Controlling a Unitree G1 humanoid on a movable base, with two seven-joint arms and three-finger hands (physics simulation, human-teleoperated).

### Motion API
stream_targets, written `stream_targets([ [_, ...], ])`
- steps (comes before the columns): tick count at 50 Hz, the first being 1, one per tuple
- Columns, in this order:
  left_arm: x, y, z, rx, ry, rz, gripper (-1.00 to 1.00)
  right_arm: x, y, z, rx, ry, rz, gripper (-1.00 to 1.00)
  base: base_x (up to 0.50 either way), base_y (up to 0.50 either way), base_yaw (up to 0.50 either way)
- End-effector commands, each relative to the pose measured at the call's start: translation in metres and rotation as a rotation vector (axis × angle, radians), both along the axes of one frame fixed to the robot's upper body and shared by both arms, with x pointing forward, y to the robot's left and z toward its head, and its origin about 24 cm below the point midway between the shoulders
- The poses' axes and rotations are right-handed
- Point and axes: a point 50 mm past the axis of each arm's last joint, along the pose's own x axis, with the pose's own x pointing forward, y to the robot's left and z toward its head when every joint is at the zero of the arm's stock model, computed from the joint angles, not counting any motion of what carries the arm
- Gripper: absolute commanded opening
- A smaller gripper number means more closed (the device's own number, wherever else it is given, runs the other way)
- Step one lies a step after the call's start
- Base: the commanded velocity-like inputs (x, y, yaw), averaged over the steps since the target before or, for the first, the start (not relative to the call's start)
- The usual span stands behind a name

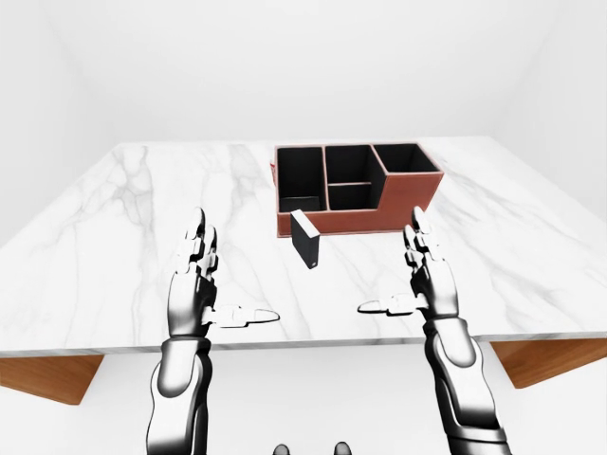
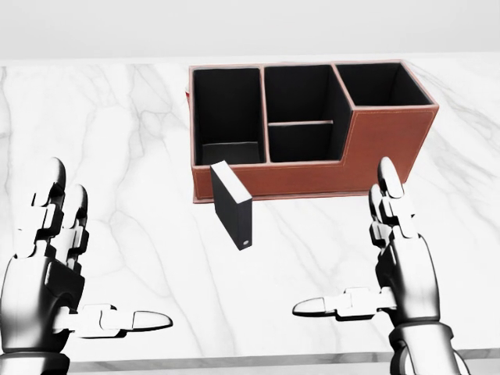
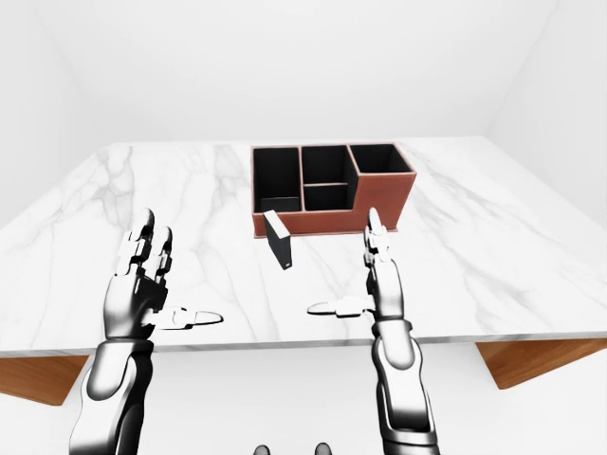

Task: Pick up the book and place it in the right compartment of the caddy.

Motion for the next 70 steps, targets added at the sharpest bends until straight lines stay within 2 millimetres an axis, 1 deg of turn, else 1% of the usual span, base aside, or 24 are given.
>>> stream_targets([
  [1,0.000,0.000,0.000,0.001,0.000,0.000,1.00,-0.001,0.003,-0.001,-0.031,-0.013,0.008,1.00,0.00,0.00,0.00],
  [5,0.000,0.000,0.000,0.000,-0.001,0.000,1.00,-0.001,0.003,0.000,-0.033,-0.019,0.008,1.00,0.10,0.00,0.00],
  [21,0.001,0.000,0.000,-0.003,-0.003,-0.001,1.00,-0.002,0.004,0.001,-0.032,-0.022,0.013,1.00,0.34,0.00,0.00],
  [30,0.001,0.000,-0.002,-0.001,0.000,-0.002,1.00,-0.001,0.004,-0.002,-0.029,-0.010,0.014,1.00,0.35,0.00,0.00],
  [43,0.000,0.000,-0.002,-0.001,0.002,-0.003,1.00,-0.004,0.008,-0.006,-0.035,-0.004,0.026,1.00,0.21,0.00,0.00],
  [61,0.000,-0.001,-0.003,0.000,0.003,-0.004,1.00,-0.006,0.012,-0.009,-0.049,0.003,0.033,1.00,0.03,0.00,0.00],
  [70,0.001,-0.001,-0.004,0.000,0.004,-0.004,1.00,-0.004,0.010,-0.012,-0.047,0.016,0.026,1.00,0.00,0.00,0.00],
])
